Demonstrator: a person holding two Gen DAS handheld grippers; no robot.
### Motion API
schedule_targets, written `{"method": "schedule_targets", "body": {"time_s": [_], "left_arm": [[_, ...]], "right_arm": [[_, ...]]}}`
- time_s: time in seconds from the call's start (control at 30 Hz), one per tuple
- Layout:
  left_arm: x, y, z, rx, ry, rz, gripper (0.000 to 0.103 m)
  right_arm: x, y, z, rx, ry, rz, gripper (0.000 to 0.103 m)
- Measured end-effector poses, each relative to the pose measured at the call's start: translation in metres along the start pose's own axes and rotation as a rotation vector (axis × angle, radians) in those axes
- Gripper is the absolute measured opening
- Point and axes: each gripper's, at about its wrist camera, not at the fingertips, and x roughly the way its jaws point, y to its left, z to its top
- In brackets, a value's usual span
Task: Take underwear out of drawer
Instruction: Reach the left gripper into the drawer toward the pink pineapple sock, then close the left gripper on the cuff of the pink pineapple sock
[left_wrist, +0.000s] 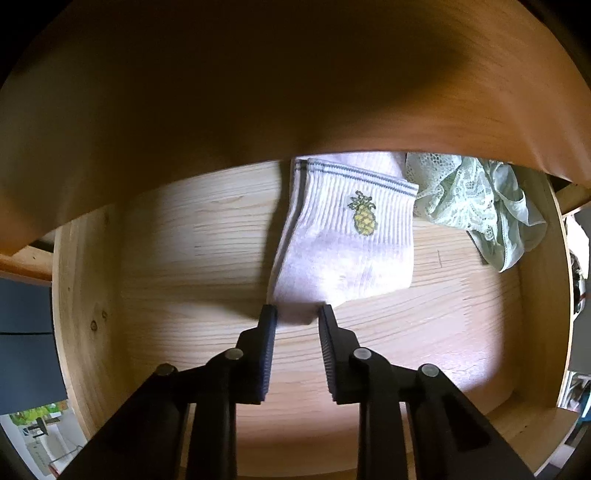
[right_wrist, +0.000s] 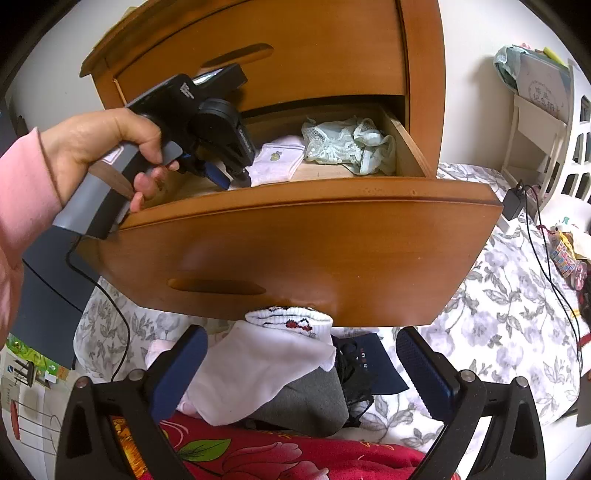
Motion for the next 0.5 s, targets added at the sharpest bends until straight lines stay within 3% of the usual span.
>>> {"method": "schedule_targets", "body": {"time_s": [0.2, 0.5], "left_arm": [[-0.005, 0.007, -0.003, -0.005, -0.032, 0.008, 0.008], [-0.04, 0.024, -0.025, -0.021, -0.156, -0.059, 0.005]], "right_arm": [[0.0, -0.001, 0.0, 0.003, 0.001, 0.001, 0.103], [-0.001, -0.002, 0.0, 0.008, 0.0, 0.002, 0.103]]}}
